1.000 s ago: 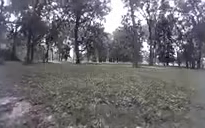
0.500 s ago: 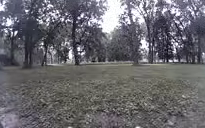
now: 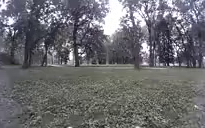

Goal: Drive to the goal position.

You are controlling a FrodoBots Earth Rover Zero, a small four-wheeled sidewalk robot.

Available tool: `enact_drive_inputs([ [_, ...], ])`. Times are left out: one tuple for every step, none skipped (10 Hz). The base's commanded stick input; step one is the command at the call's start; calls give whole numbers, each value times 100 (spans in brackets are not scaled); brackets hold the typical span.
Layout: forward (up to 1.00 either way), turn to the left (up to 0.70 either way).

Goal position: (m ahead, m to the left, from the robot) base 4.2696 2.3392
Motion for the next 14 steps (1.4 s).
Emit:
enact_drive_inputs([
  [68,0],
  [68,0],
  [68,0],
  [69,0],
  [68,0],
  [68,0],
  [68,0],
  [68,0],
  [69,0],
  [69,0],
  [68,1],
  [68,1],
  [68,1],
  [68,1],
])
